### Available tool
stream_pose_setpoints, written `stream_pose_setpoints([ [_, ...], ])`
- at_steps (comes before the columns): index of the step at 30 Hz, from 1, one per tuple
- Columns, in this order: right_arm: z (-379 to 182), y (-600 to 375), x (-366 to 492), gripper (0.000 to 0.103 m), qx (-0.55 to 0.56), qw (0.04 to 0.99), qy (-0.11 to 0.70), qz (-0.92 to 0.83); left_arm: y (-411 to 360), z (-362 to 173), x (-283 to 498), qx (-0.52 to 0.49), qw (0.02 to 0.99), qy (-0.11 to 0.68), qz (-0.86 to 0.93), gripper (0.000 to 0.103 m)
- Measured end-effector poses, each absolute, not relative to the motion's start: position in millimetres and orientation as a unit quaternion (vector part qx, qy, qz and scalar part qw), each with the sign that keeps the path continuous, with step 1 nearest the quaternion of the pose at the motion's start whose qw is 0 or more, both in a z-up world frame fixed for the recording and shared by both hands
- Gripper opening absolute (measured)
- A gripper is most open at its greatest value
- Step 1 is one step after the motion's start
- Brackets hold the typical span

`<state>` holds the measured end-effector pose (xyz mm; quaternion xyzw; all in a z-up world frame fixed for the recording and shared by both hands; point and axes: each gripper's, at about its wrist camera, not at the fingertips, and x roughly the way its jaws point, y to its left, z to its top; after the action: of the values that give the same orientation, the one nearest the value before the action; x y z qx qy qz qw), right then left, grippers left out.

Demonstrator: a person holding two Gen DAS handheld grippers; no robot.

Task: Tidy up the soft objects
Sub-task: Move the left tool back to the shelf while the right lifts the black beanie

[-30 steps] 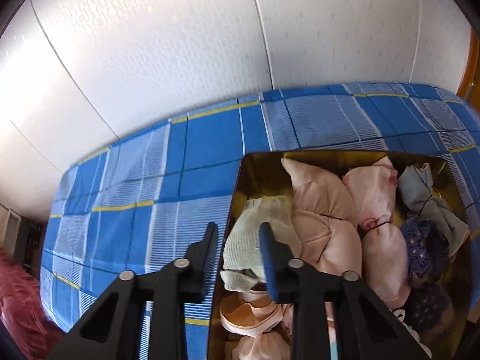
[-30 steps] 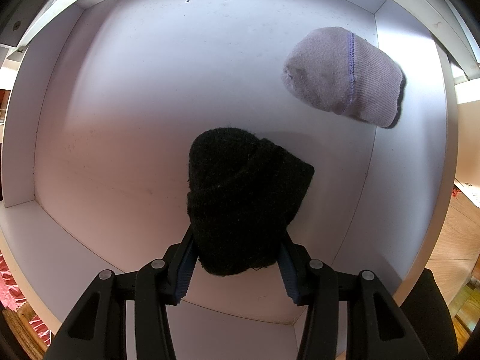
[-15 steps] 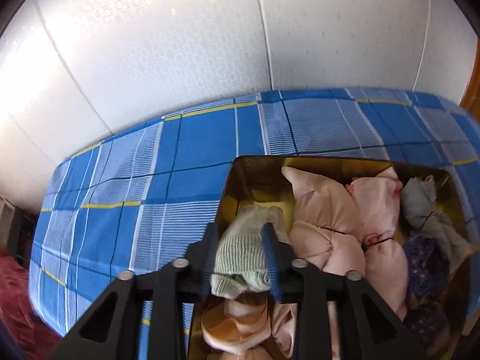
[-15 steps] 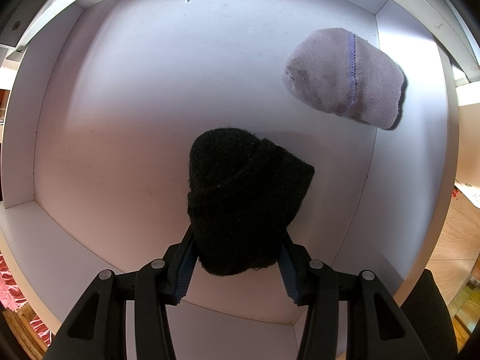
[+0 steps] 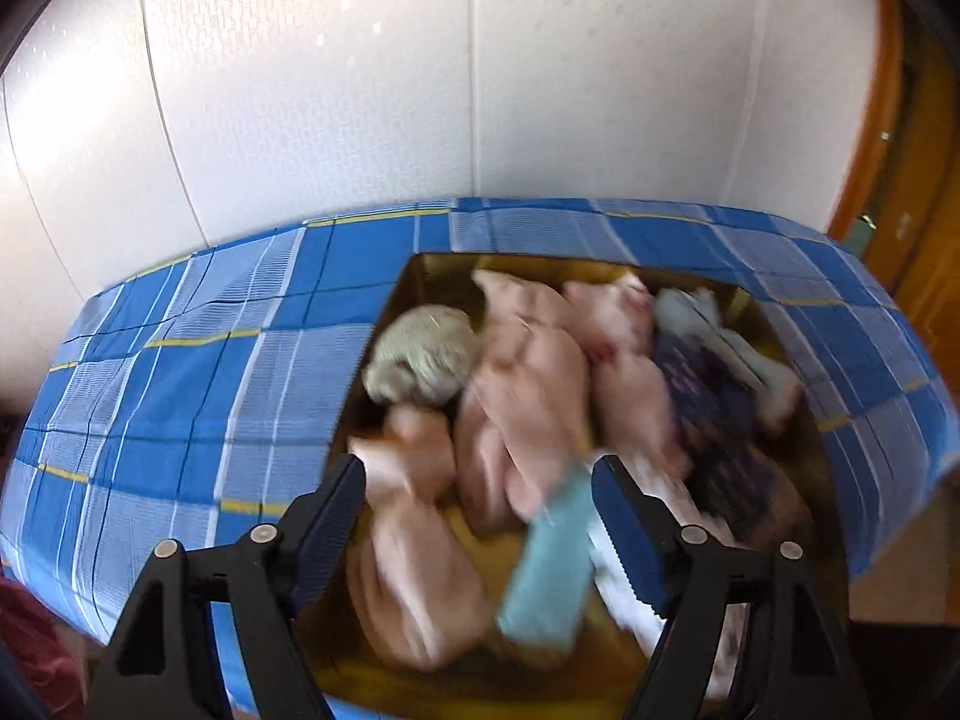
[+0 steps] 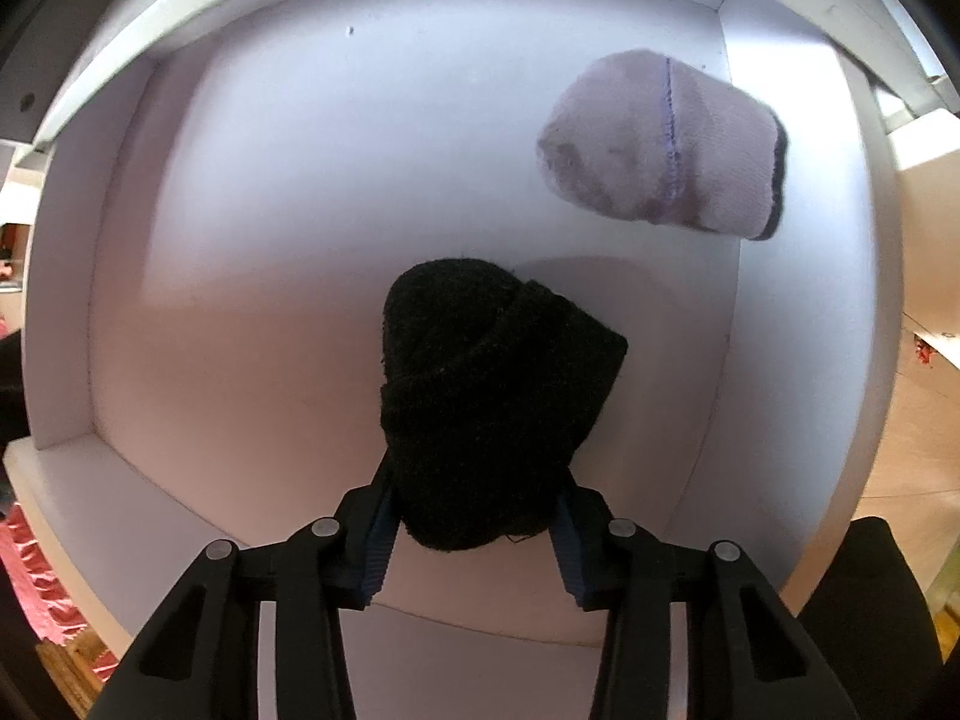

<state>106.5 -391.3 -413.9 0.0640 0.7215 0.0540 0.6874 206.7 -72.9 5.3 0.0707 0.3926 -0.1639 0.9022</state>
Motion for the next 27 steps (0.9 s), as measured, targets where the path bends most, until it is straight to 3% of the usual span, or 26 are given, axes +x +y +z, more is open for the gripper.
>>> stream_pose_setpoints([
  [7,-401,-386,98,0.041,0.054,0.696,0.713,0.063,-69,-29,125,0.065,0.902,0.386,-0.183,0.078],
  [9,-399,-385,95,0.041,0.05,0.697,0.713,0.061,-68,-28,98,0.087,0.922,0.335,-0.173,0.085],
  [15,-390,-384,83,0.041,0.054,0.7,0.71,0.058,-61,-48,62,0.083,0.914,0.354,-0.181,0.086],
  [27,-363,-383,52,0.041,0.076,0.713,0.694,0.063,-35,-149,72,0.03,0.839,0.519,-0.158,0.086],
])
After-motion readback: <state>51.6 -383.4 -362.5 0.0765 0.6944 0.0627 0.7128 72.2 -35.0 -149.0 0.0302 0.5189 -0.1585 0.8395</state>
